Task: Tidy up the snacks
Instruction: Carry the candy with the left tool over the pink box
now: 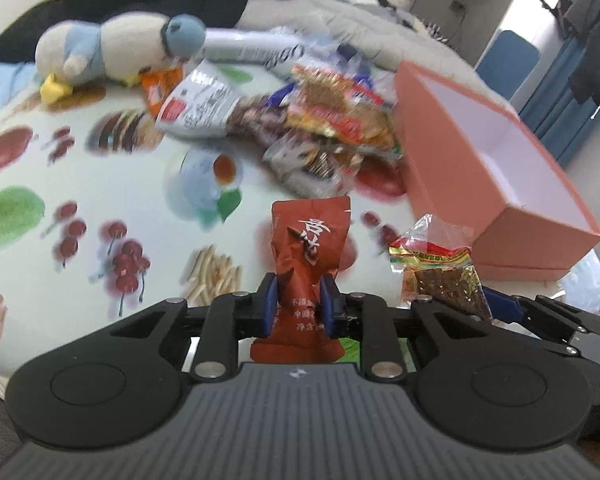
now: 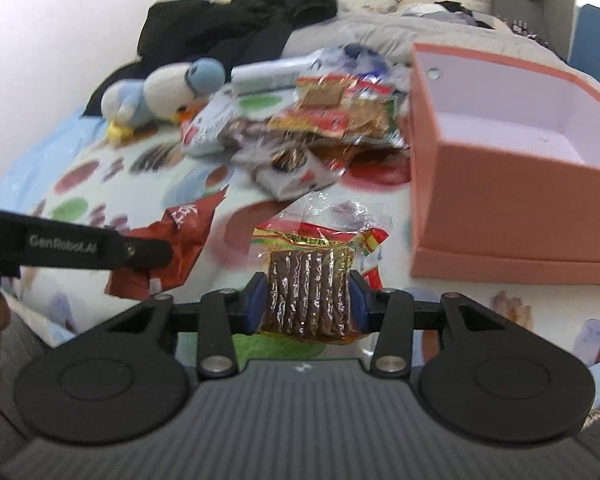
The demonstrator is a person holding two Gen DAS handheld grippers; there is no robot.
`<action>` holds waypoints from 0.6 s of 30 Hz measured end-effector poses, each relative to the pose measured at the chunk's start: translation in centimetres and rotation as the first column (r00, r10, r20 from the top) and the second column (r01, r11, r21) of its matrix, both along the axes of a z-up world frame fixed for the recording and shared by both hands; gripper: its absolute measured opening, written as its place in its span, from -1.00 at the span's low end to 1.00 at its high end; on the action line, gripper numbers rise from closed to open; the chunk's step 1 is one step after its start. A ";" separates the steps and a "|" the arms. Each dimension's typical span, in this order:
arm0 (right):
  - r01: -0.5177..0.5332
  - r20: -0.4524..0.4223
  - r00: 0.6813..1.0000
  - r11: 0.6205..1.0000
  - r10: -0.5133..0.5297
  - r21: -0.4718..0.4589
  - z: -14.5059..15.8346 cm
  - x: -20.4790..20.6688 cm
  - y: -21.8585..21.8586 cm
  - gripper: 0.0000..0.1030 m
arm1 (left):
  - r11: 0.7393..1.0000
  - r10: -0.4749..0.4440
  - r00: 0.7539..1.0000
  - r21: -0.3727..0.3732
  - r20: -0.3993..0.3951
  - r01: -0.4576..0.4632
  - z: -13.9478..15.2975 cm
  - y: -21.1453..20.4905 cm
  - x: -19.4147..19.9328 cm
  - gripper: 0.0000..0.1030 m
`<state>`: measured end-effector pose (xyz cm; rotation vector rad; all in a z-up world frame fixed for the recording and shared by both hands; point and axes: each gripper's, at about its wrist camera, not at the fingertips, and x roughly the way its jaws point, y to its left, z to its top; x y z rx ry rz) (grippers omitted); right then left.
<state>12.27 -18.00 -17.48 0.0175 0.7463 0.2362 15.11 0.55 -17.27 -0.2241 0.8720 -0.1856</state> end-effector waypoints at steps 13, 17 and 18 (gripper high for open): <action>0.083 0.142 0.985 0.990 -0.099 0.112 8.5 -2.8 -3.7 -0.11 | 0.999 -0.051 0.988 -0.008 0.144 0.052 9.2 -2.8 -2.1 -0.49; 0.105 0.169 0.978 0.987 -0.124 0.120 11.0 -3.9 -4.9 -0.11 | 0.997 -0.073 0.983 -0.013 0.168 0.076 12.1 -3.6 -2.9 -0.49; 0.110 0.171 0.977 0.986 -0.130 0.125 11.6 -4.2 -5.2 -0.11 | 0.997 -0.078 0.981 -0.008 0.180 0.080 12.8 -3.9 -3.2 -0.49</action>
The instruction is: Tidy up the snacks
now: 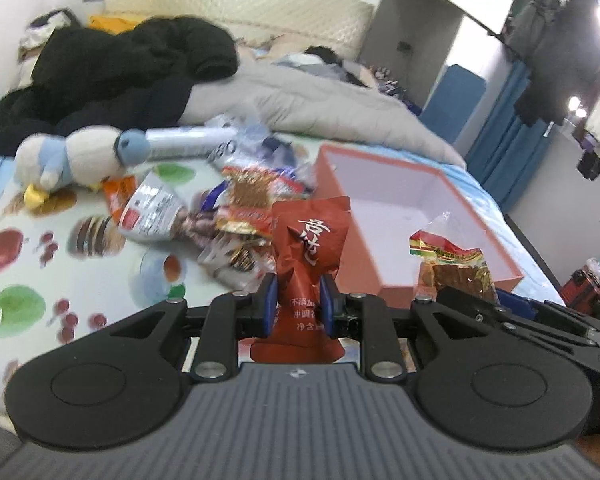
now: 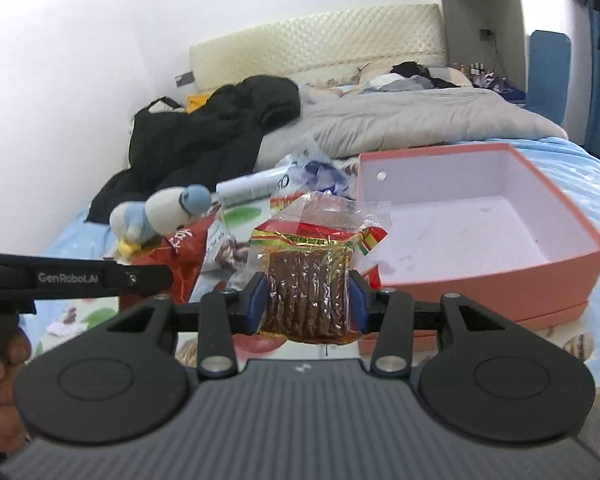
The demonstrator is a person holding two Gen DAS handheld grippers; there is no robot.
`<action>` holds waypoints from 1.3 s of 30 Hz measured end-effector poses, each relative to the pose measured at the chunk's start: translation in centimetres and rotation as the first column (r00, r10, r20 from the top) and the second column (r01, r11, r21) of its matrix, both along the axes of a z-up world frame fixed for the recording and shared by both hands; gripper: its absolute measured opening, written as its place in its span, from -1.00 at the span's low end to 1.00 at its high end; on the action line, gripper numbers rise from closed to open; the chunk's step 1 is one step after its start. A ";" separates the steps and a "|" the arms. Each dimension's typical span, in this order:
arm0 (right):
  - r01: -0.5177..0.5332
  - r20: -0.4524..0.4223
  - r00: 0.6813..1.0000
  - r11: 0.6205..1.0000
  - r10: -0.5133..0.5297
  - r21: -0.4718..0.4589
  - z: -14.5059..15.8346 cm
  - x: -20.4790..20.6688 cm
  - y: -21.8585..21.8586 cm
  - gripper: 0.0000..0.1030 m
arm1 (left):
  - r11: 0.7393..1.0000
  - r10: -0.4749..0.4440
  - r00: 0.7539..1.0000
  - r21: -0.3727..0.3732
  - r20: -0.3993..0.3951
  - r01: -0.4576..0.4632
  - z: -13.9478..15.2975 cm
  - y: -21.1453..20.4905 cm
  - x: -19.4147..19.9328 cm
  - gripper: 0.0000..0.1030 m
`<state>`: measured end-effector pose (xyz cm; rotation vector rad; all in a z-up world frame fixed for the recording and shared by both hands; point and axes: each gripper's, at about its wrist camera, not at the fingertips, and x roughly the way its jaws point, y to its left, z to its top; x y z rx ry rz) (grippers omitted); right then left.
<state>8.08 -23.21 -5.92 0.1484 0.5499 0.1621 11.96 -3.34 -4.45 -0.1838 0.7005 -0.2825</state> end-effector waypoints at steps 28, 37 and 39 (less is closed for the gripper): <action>0.192 0.016 0.981 0.981 -0.192 0.010 -2.2 5.6 -11.3 -0.69 | 0.970 -0.241 0.969 -0.037 -0.044 0.240 -2.9 -13.5 10.7 -0.49; 0.232 -0.069 0.971 0.970 -0.227 0.075 -5.5 5.8 -14.4 -0.69 | 0.971 -0.238 0.966 -0.014 -0.103 0.237 -6.4 -14.1 12.4 -0.49; 0.215 -0.072 0.975 0.974 -0.209 0.076 -5.7 5.4 -14.2 -0.66 | 0.972 -0.236 0.966 -0.015 -0.104 0.236 -6.6 -13.6 12.1 -0.49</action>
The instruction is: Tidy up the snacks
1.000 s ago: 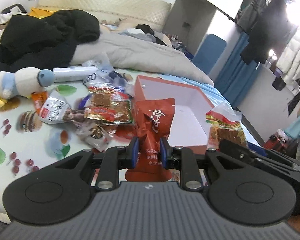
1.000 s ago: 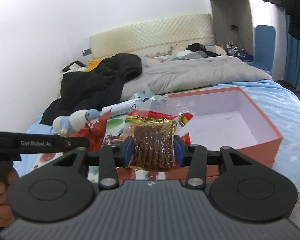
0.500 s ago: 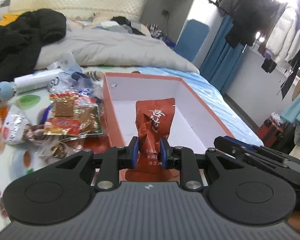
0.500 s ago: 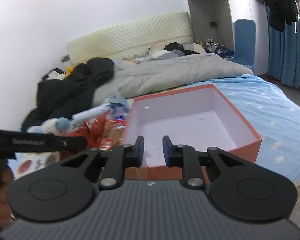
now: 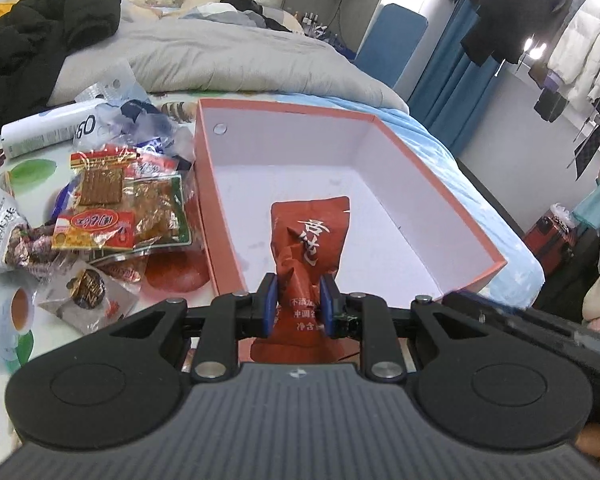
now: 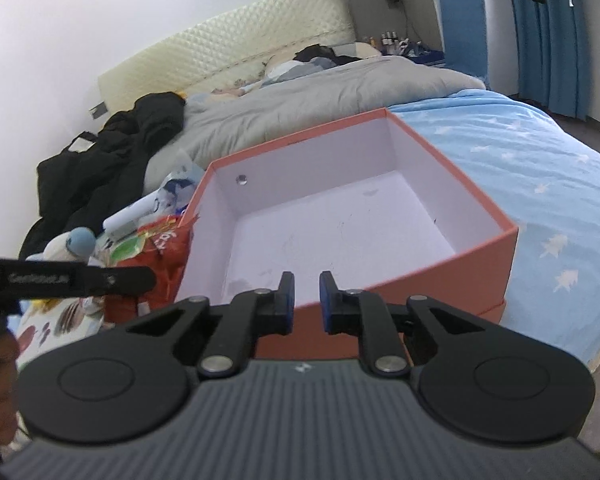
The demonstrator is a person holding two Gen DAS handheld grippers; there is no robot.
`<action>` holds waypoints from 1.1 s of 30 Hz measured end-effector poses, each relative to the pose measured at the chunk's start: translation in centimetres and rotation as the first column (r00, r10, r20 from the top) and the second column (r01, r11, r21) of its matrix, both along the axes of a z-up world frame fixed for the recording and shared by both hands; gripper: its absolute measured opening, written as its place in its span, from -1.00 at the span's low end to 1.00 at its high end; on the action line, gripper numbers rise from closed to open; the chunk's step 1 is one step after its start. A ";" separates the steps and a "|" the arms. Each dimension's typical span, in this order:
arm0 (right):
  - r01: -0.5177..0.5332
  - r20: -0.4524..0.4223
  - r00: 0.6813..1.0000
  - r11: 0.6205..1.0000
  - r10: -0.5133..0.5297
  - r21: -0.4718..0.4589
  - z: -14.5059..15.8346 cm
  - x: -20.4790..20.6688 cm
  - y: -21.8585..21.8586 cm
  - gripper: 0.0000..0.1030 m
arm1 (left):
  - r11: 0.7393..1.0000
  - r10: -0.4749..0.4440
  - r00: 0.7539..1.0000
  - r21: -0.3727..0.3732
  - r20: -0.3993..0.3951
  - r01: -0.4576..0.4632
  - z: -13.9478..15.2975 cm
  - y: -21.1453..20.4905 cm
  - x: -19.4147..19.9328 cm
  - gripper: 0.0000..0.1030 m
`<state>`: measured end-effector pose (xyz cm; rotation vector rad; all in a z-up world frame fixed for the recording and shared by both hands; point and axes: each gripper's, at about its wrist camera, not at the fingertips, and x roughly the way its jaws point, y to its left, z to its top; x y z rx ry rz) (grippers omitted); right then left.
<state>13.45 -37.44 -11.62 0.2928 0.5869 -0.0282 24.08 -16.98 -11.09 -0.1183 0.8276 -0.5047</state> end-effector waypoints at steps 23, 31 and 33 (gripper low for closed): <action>-0.194 -0.214 0.962 0.975 0.168 -0.106 -8.0 -1.5 10.0 0.75 | 0.983 0.184 0.981 0.044 -0.068 -0.181 -4.7 10.0 -8.9 -0.49; -0.227 -0.263 0.952 0.938 0.157 -0.260 -10.9 -0.2 12.1 0.75 | 0.974 0.224 0.968 0.024 -0.117 -0.223 -6.4 11.6 -9.7 -0.49; -0.212 -0.234 0.960 0.949 0.157 -0.232 -11.1 -0.4 11.8 0.78 | 0.974 0.228 0.966 0.019 -0.118 -0.228 -6.6 11.8 -9.9 -0.49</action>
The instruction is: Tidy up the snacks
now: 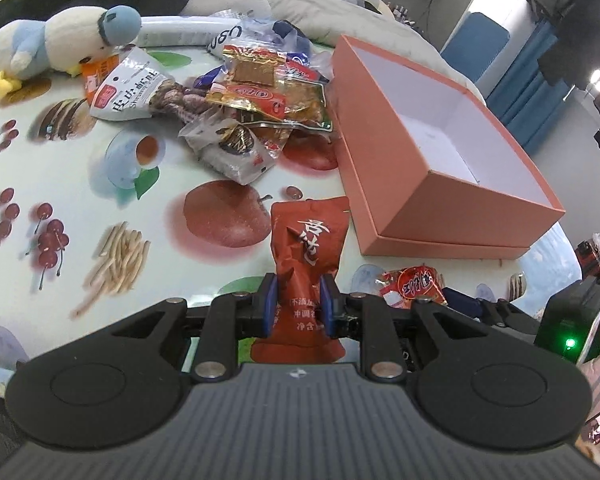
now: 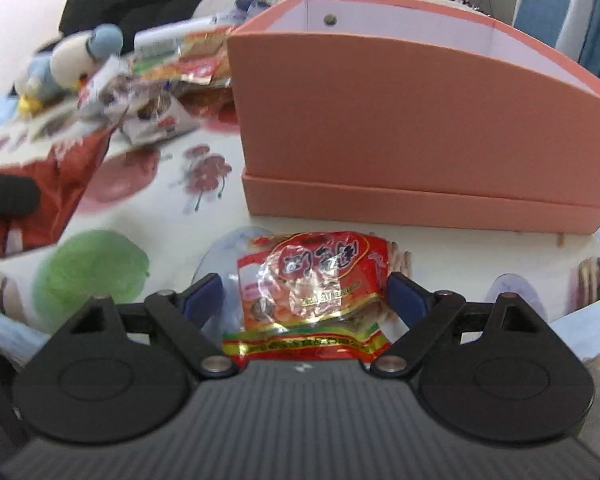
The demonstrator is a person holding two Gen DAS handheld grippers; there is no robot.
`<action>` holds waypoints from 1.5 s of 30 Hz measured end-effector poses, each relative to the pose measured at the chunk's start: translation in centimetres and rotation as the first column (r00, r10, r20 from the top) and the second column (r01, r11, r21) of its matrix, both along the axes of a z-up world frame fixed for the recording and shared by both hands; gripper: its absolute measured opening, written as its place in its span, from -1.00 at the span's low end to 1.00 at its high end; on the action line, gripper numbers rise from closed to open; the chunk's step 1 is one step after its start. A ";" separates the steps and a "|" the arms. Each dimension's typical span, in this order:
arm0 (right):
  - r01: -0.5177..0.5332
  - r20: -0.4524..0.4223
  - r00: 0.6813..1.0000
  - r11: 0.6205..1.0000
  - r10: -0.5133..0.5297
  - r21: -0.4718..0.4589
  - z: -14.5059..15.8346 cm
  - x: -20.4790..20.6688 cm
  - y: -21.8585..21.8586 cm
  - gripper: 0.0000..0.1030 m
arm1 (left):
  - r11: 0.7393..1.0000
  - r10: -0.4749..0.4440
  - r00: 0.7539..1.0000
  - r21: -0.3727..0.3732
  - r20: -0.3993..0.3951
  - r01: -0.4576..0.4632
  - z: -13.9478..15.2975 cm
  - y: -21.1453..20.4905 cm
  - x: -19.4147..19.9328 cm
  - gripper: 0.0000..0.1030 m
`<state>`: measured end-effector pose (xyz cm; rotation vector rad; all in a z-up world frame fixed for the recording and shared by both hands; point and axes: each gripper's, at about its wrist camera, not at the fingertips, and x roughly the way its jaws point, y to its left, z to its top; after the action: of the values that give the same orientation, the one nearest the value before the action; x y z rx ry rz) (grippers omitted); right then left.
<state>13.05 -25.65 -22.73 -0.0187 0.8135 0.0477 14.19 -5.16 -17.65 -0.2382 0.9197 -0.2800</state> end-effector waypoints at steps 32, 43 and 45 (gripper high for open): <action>0.000 0.100 0.995 0.998 -0.006 0.059 5.6 -2.2 0.5 -0.89 | 1.000 0.025 0.999 -0.010 0.033 -0.025 2.8 -0.9 -0.5 -0.49; 0.016 0.212 0.976 0.994 -0.039 0.110 12.4 -4.9 -1.1 -0.89 | 1.000 0.003 0.995 -0.031 0.095 0.000 6.9 -2.8 -0.6 -0.49; 0.017 0.235 0.971 0.995 -0.041 0.101 13.6 -5.0 -1.6 -0.89 | 0.999 -0.006 0.993 -0.040 0.115 0.011 7.9 -3.5 -0.1 -0.49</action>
<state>8.06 -27.22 -9.12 0.0793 0.5715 0.0565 14.09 -8.71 -9.79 -0.2533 0.8023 -0.3171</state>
